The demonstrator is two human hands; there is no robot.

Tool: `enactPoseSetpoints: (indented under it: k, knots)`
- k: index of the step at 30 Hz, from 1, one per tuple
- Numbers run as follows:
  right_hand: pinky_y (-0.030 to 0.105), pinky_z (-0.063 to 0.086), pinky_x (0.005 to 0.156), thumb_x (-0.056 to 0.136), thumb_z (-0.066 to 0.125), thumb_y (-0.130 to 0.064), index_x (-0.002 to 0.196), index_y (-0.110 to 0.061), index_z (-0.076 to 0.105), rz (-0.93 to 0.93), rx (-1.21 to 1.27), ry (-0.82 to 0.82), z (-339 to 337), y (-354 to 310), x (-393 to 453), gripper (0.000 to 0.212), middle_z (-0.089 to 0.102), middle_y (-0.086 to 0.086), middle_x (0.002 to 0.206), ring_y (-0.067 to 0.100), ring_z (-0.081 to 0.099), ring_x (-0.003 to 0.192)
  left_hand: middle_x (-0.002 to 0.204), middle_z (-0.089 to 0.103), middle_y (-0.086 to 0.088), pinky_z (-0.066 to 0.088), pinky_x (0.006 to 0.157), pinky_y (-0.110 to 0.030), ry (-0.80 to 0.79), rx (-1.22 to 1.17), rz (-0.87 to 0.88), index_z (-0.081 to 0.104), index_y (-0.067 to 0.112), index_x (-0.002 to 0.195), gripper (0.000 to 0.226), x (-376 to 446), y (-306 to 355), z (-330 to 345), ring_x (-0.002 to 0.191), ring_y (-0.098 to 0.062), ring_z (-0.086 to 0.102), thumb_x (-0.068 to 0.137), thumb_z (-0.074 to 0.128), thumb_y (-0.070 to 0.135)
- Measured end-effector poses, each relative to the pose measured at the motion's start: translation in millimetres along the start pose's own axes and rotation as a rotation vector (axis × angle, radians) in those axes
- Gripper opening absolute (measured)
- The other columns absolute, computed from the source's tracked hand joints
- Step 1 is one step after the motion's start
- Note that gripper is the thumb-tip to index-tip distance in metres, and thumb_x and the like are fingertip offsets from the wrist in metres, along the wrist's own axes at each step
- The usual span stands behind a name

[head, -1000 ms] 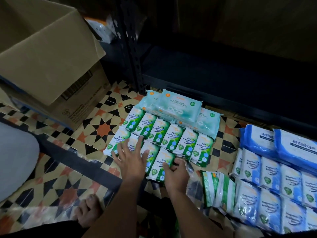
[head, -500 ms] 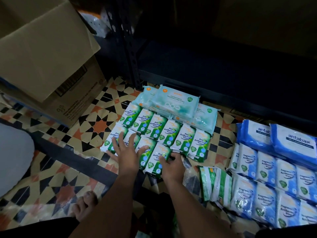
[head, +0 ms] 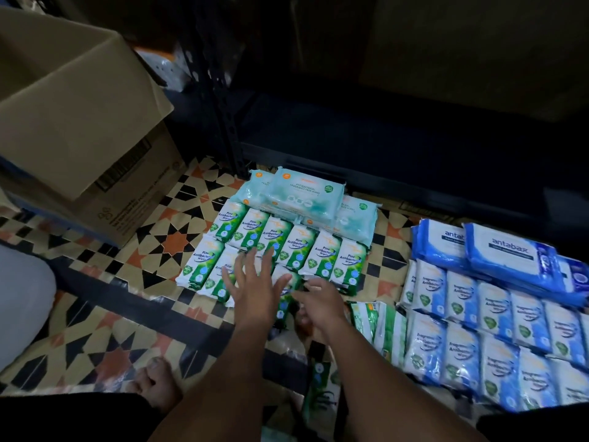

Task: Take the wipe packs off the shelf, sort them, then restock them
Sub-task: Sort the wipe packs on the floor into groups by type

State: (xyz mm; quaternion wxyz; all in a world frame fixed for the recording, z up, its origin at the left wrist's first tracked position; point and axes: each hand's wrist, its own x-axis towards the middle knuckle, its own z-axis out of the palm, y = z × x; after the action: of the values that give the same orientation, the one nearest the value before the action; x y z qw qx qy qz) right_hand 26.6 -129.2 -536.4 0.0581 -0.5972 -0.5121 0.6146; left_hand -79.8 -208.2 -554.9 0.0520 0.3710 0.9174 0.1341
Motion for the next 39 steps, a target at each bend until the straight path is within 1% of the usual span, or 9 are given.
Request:
enactPoseSetpoints:
  k: [2, 8, 11, 15, 19, 26, 32, 36, 39]
  knots:
    - [0.045, 0.059, 0.081, 0.081, 0.078, -0.021, 0.107, -0.018, 0.064, -0.053, -0.041, 0.065, -19.7, -1.9, -4.2, 0.030, 0.071, 0.004, 0.094, 0.026, 0.068, 0.083, 0.148, 0.043, -0.007, 0.014, 0.117, -0.057, 0.058, -0.006, 0.128, 0.044, 0.030, 0.146, 0.053, -3.4, 19.7, 2.4, 0.142, -0.032, 0.031, 0.102, 0.033, 0.059]
    - [0.027, 0.048, 0.077, 0.084, 0.067, -0.011, 0.104, -0.018, 0.069, -0.254, -0.460, 0.358, -96.7, 19.4, -5.3, 0.021, 0.072, 0.006, 0.102, 0.026, 0.067, 0.095, 0.125, 0.050, -0.002, 0.047, 0.092, -0.042, -0.138, -0.302, 0.429, 0.056, 0.020, 0.132, 0.028, -20.1, 81.3, 12.4, 0.118, -0.021, 0.041, 0.106, 0.045, 0.023]
    - [0.033, 0.046, 0.094, 0.076, 0.064, -0.015, 0.126, -0.026, 0.061, -0.279, -0.746, 0.342, -133.4, 37.6, -9.0, 0.051, 0.067, 0.003, 0.121, 0.030, 0.053, 0.119, 0.125, 0.050, 0.000, 0.050, 0.086, -0.039, -0.288, -0.340, 0.489, 0.058, 0.021, 0.130, 0.028, -30.6, 100.8, 28.2, 0.118, -0.020, 0.048, 0.103, 0.050, 0.023]
    - [0.038, 0.020, 0.108, 0.071, 0.072, -0.025, 0.157, -0.035, 0.017, -0.289, -1.003, -0.027, -163.6, 49.0, -23.4, 0.103, 0.025, 0.000, 0.158, 0.027, 0.010, 0.145, 0.140, 0.045, -0.005, 0.041, 0.106, -0.044, -0.512, -0.286, 0.550, 0.042, 0.021, 0.148, 0.066, -38.4, 114.4, 47.8, 0.133, -0.026, 0.040, 0.091, 0.067, 0.042]
    - [0.050, -0.001, 0.121, 0.070, 0.083, -0.030, 0.155, -0.036, -0.022, -0.297, -1.172, -0.126, -166.5, 57.6, -23.1, 0.136, -0.002, 0.000, 0.167, 0.030, -0.015, 0.152, 0.151, 0.040, -0.006, 0.034, 0.112, -0.049, -0.597, -0.186, 0.561, 0.028, 0.022, 0.155, 0.089, -36.2, 119.8, 53.3, 0.139, -0.026, 0.034, 0.083, 0.064, 0.059]
    - [0.048, 0.007, 0.121, 0.060, 0.091, -0.037, 0.151, -0.037, -0.030, -0.439, -1.194, 0.020, -160.5, 76.9, -14.4, 0.151, 0.020, 0.000, 0.159, 0.029, 0.009, 0.151, 0.152, 0.037, -0.005, 0.033, 0.114, -0.041, -0.700, -0.100, 0.607, 0.023, 0.024, 0.159, 0.100, -27.1, 116.4, 55.8, 0.139, -0.026, 0.031, 0.079, 0.080, 0.044]
    - [0.042, -0.003, 0.123, 0.061, 0.088, -0.046, 0.156, -0.035, -0.019, -0.516, -1.125, -0.016, -154.0, 70.6, -17.0, 0.144, 0.031, 0.002, 0.156, 0.025, 0.021, 0.147, 0.140, 0.044, -0.006, 0.041, 0.107, -0.037, -0.706, -0.268, 0.399, 0.031, 0.030, 0.156, 0.114, -31.2, 101.9, 50.2, 0.129, -0.026, 0.043, 0.060, 0.093, 0.035]
    - [0.042, 0.025, 0.118, 0.060, 0.086, -0.044, 0.156, -0.045, -0.006, -0.461, -0.850, -0.127, -145.6, 61.5, -19.8, 0.133, 0.042, 0.003, 0.149, 0.026, 0.033, 0.140, 0.105, 0.070, 0.003, 0.056, 0.081, -0.034, -0.755, -0.520, 0.239, 0.073, 0.022, 0.112, 0.060, -28.6, 90.8, 29.7, 0.094, -0.021, 0.066, 0.056, 0.094, 0.024]
    - [0.033, 0.053, 0.091, 0.055, 0.090, -0.023, 0.141, -0.060, 0.016, -0.358, -0.459, -0.137, -138.1, 45.9, -28.4, 0.119, 0.058, -0.002, 0.127, 0.017, 0.058, 0.114, 0.091, 0.077, -0.004, 0.062, 0.076, -0.046, -0.802, -0.757, 0.060, 0.076, 0.020, 0.098, 0.037, -21.5, 83.2, 4.3, 0.082, -0.025, 0.074, 0.065, 0.088, 0.009]
